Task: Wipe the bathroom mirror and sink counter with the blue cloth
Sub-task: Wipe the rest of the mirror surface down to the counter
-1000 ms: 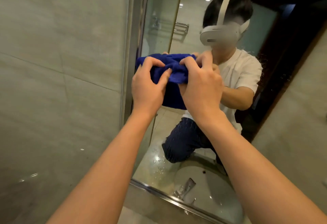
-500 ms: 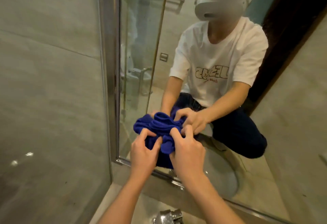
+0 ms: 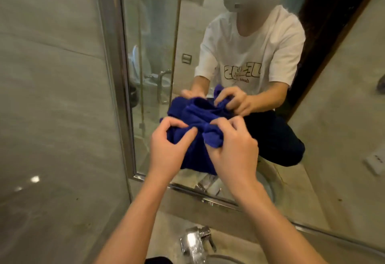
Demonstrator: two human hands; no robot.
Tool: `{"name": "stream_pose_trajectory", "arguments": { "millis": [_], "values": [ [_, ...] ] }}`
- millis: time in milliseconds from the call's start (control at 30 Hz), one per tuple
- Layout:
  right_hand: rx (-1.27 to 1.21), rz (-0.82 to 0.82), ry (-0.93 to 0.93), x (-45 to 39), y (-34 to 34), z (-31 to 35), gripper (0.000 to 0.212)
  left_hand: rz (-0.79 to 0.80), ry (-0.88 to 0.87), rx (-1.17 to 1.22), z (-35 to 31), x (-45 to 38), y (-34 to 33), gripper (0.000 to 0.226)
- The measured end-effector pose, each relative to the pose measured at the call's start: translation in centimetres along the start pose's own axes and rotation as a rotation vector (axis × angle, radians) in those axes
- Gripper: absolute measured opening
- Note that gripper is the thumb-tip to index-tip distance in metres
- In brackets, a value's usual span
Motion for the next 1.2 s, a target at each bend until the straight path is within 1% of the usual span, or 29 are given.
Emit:
{"name": "stream_pose_trajectory", "arguments": {
  "millis": [67, 133, 200, 300, 333, 367, 467, 500, 600, 667, 700, 733, 767, 800, 833, 867, 933, 1000, 1033, 1067, 1100, 1133, 1200],
  "values": [
    [-0.039, -0.096, 0.029, -2.3, 1.9, 0.3, 0.023, 0.021, -0.065, 0.028, -2.6, -2.3, -0.2, 0.019],
    [-0.022, -0.14, 0.036, -3.6, 2.1, -0.2, 0.023, 0.045, -0.048, 0.017, -3.0, -3.7, -1.1, 0.019],
    [0.013, -0.142, 0.04, -3.5, 1.1, -1.0, 0.021, 0.027, -0.002, -0.012, -1.9, -3.7, -2.2, 0.02],
    [0.052, -0.094, 0.015, -1.2, -1.8, -2.1, 0.019, -0.004, 0.072, -0.048, 1.4, -1.9, -3.0, 0.02],
    [0.079, -0.05, -0.005, 0.1, -2.9, -2.6, 0.019, 0.016, 0.127, -0.071, 2.9, -0.9, -3.0, 0.021],
    [0.109, 0.04, -0.039, 1.5, -4.1, -3.1, 0.019, 0.049, 0.205, -0.103, 4.5, 0.3, -2.9, 0.023],
    [0.079, 0.454, -0.239, 6.2, -7.4, -5.6, 0.023, 0.163, 0.541, -0.165, 9.0, 5.1, -2.7, 0.023],
    [0.022, 0.54, -0.309, 7.5, -7.8, -6.6, 0.022, 0.171, 0.649, -0.14, 10.1, 6.8, -2.7, 0.021],
    [-0.146, 0.644, -0.465, 9.1, -7.6, -8.5, 0.019, 0.159, 0.897, 0.032, 11.2, 9.9, -2.9, 0.015],
    [-0.282, 0.625, -0.53, 8.3, -6.8, -9.4, 0.022, 0.121, 0.982, 0.188, 10.5, 10.1, -3.1, 0.012],
    [-0.381, 0.585, -0.572, 7.5, -6.0, -9.5, 0.027, 0.09, 0.99, 0.263, 9.9, 9.4, -3.1, 0.01],
    [-0.541, 0.507, -0.647, 6.5, -5.2, -9.7, 0.032, 0.055, 0.983, 0.331, 9.1, 8.5, -3.1, 0.009],
    [-0.783, 0.437, -0.783, 5.6, -4.4, -9.8, 0.035, 0.025, 0.982, 0.385, 8.5, 7.3, -3.1, 0.008],
    [-1.062, 0.422, -0.95, 5.1, -3.9, -9.7, 0.034, 0.0, 0.999, 0.457, 8.1, 6.2, -2.9, 0.01],
    [-1.304, 0.457, -1.105, 5.0, -3.7, -9.3, 0.032, -0.014, 1.03, 0.526, 7.5, 5.2, -2.8, 0.017],
    [-1.439, 0.529, -1.215, 5.4, -3.6, -8.6, 0.029, -0.022, 1.064, 0.592, 6.9, 4.6, -2.6, 0.022],
    [-1.535, 0.651, -1.3, 7.0, -4.0, -7.1, 0.025, -0.027, 1.089, 0.644, 6.4, 4.2, -2.3, 0.023],
    [-1.578, 0.693, -1.337, 7.8, -4.7, -5.8, 0.027, 0.001, 1.096, 0.659, 5.8, 4.5, -1.9, 0.018],
    [-1.576, 0.681, -1.341, 7.5, -4.7, -5.4, 0.03, 0.011, 1.094, 0.661, 5.6, 4.5, -1.7, 0.017],
    [-1.552, 0.636, -1.341, 6.7, -4.9, -5.4, 0.033, 0.022, 1.065, 0.681, 5.4, 4.3, -1.7, 0.015],
    [-1.523, 0.583, -1.334, 5.6, -4.9, -5.4, 0.033, 0.012, 1.008, 0.681, 5.6, 3.7, -1.6, 0.01],
    [-1.5, 0.531, -1.338, 4.4, -4.9, -5.3, 0.033, -0.018, 0.951, 0.689, 5.5, 3.0, -1.7, 0.006],
    [-1.47, 0.469, -1.354, 2.5, -4.4, -4.5, 0.035, -0.109, 0.869, 0.676, 4.9, 2.0, -2.1, 0.013]
  ]
}}
Point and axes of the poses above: each hand's wrist, its own x-axis away from the middle knuckle, its own y-axis out of the back of the hand, z = x × y, the point moved 1 cm from there along -x, towards the middle knuckle, and after that the axes turned 4 degrees about z, right-handed, at the moved point
